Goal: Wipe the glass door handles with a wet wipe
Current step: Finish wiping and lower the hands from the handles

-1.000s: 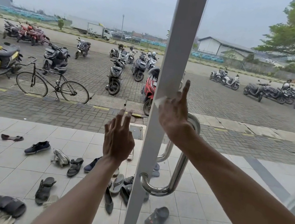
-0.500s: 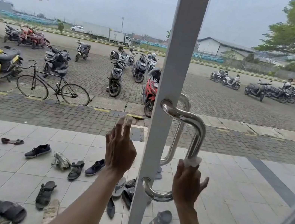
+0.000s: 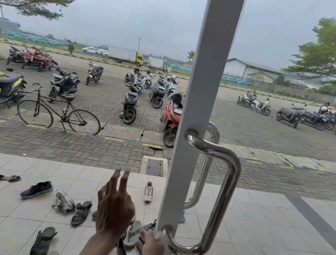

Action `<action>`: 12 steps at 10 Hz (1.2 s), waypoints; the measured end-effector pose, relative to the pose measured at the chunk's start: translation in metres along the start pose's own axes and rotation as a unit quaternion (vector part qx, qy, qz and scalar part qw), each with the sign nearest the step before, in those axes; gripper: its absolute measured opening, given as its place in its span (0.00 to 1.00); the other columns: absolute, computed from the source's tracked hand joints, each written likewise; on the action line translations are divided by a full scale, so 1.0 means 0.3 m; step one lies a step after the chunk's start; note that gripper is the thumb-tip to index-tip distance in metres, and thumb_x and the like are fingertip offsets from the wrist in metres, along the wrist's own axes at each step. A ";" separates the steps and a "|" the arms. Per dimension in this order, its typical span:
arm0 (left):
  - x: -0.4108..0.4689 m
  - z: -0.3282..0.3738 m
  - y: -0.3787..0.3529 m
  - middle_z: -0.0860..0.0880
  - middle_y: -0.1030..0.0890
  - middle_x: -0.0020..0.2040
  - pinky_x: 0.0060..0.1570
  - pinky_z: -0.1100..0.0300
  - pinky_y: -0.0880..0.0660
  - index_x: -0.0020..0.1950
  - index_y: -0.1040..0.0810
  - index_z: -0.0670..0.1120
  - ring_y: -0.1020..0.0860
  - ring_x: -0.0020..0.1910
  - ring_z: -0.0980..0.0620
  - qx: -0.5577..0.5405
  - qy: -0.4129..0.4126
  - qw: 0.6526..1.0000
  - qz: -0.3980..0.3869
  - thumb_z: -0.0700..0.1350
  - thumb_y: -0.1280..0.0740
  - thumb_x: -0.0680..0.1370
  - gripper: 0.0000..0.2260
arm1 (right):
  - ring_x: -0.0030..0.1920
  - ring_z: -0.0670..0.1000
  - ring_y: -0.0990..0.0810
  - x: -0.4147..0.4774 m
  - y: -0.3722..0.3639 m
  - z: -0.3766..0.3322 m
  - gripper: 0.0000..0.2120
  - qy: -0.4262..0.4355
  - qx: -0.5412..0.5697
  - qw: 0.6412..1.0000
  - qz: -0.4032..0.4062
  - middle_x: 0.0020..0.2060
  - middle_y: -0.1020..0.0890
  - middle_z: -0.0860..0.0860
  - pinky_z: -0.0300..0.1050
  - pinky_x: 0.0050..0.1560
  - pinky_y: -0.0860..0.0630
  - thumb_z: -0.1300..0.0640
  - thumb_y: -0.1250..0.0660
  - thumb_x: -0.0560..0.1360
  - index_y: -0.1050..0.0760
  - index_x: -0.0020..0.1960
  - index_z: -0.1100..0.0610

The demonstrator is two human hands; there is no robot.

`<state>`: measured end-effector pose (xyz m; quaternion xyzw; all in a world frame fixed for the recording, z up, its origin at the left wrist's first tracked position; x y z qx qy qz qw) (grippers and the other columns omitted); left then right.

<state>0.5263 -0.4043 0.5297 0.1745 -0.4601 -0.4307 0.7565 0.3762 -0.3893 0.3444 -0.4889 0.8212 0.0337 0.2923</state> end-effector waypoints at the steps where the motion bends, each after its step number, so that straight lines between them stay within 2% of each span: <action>1: -0.004 -0.003 -0.009 0.44 0.32 0.73 0.63 0.45 0.30 0.73 0.33 0.46 0.27 0.67 0.44 0.014 -0.011 1.000 -0.012 0.37 0.39 0.72 0.27 | 0.28 0.47 0.23 -0.010 -0.103 -0.007 0.14 0.044 -0.117 0.990 -0.061 0.25 0.18 0.49 0.37 0.31 0.31 0.58 0.33 0.76 0.21 0.32 0.58; 2: -0.038 -0.078 -0.041 0.45 0.30 0.72 0.64 0.45 0.30 0.72 0.31 0.47 0.27 0.68 0.44 0.024 0.000 0.999 -0.039 0.48 0.49 0.73 0.27 | 0.26 0.36 0.22 -0.006 -0.112 0.046 0.15 0.077 -0.274 0.957 -0.051 0.20 0.20 0.43 0.24 0.30 0.30 0.51 0.32 0.71 0.19 0.29 0.58; 3: -0.134 -0.260 -0.159 0.46 0.29 0.70 0.64 0.46 0.30 0.70 0.30 0.48 0.28 0.67 0.45 0.056 0.059 0.990 -0.111 0.42 0.41 0.75 0.23 | 0.40 0.39 0.17 0.036 -0.049 0.174 0.20 0.088 -0.351 0.932 -0.025 0.37 0.14 0.46 0.25 0.38 0.30 0.44 0.30 0.67 0.17 0.50 0.57; 4: -0.304 -0.468 -0.316 0.49 0.32 0.72 0.64 0.48 0.31 0.71 0.35 0.51 0.30 0.68 0.47 0.082 0.143 0.958 -0.234 0.43 0.43 0.78 0.21 | 0.47 0.45 0.16 0.102 0.030 0.354 0.17 0.058 -0.442 0.894 -0.037 0.45 0.15 0.49 0.31 0.42 0.26 0.45 0.30 0.63 0.19 0.45 0.55; 5: -0.542 -0.678 -0.474 0.48 0.33 0.72 0.68 0.49 0.33 0.73 0.36 0.51 0.32 0.70 0.47 0.106 0.197 0.918 -0.328 0.44 0.45 0.79 0.21 | 0.51 0.50 0.17 0.207 0.101 0.612 0.19 0.043 -0.536 0.841 -0.068 0.48 0.16 0.50 0.33 0.40 0.31 0.48 0.30 0.62 0.20 0.48 0.57; 6: -0.784 -0.867 -0.630 0.48 0.32 0.71 0.68 0.50 0.33 0.72 0.35 0.50 0.32 0.70 0.47 0.103 0.223 0.902 -0.354 0.44 0.44 0.79 0.20 | 0.42 0.51 0.19 0.316 0.165 0.877 0.11 0.054 -0.599 0.794 -0.089 0.40 0.18 0.52 0.36 0.37 0.30 0.50 0.31 0.61 0.24 0.38 0.56; 7: -1.028 -1.050 -0.796 0.49 0.32 0.71 0.66 0.50 0.34 0.71 0.34 0.51 0.32 0.69 0.48 0.076 0.266 0.888 -0.367 0.42 0.45 0.79 0.20 | 0.39 0.51 0.21 0.431 0.210 1.145 0.09 0.072 -0.641 0.754 -0.122 0.37 0.19 0.51 0.41 0.38 0.25 0.54 0.33 0.63 0.29 0.33 0.58; 8: -1.244 -1.223 -0.990 0.48 0.30 0.70 0.66 0.54 0.32 0.71 0.32 0.50 0.31 0.69 0.48 0.040 0.295 0.877 -0.377 0.40 0.44 0.78 0.20 | 0.49 0.52 0.19 0.593 0.287 1.445 0.06 0.066 -0.656 0.738 -0.141 0.49 0.17 0.50 0.40 0.44 0.25 0.53 0.36 0.69 0.23 0.43 0.53; 9: -1.366 -1.294 -1.102 0.47 0.25 0.67 0.64 0.58 0.29 0.68 0.28 0.48 0.27 0.66 0.48 0.004 0.317 0.864 -0.391 0.39 0.43 0.77 0.19 | 0.55 0.52 0.20 0.685 0.386 1.624 0.13 0.026 -0.652 0.743 -0.146 0.54 0.19 0.53 0.38 0.49 0.27 0.52 0.36 0.73 0.22 0.56 0.54; 10: -1.519 -1.383 -1.254 0.45 0.23 0.66 0.63 0.60 0.28 0.66 0.25 0.49 0.24 0.64 0.48 -0.021 0.335 0.850 -0.406 0.38 0.42 0.76 0.20 | 0.56 0.50 0.21 0.785 0.472 1.818 0.10 0.008 -0.655 0.742 -0.144 0.54 0.19 0.51 0.37 0.47 0.29 0.52 0.38 0.76 0.22 0.54 0.53; 11: -1.620 -1.467 -1.362 0.45 0.23 0.66 0.63 0.62 0.29 0.65 0.24 0.49 0.24 0.65 0.49 -0.023 0.332 0.843 -0.423 0.38 0.41 0.77 0.19 | 0.58 0.48 0.22 0.868 0.529 1.968 0.08 -0.020 -0.672 0.722 -0.165 0.56 0.20 0.49 0.35 0.50 0.30 0.54 0.36 0.74 0.24 0.53 0.50; 12: -1.640 -1.508 -1.412 0.46 0.25 0.69 0.67 0.60 0.31 0.69 0.27 0.48 0.26 0.68 0.50 -0.015 0.328 0.850 -0.412 0.38 0.42 0.77 0.20 | 0.59 0.48 0.23 0.930 0.551 2.055 0.14 -0.037 -0.673 0.716 -0.182 0.57 0.22 0.49 0.35 0.55 0.29 0.55 0.33 0.73 0.26 0.58 0.51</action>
Point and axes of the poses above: each hand's wrist, its own x-axis towards the middle knuckle, its own y-axis out of the back of the hand, z = x × y, the point moved 10 cm from there along x, towards the middle knuckle
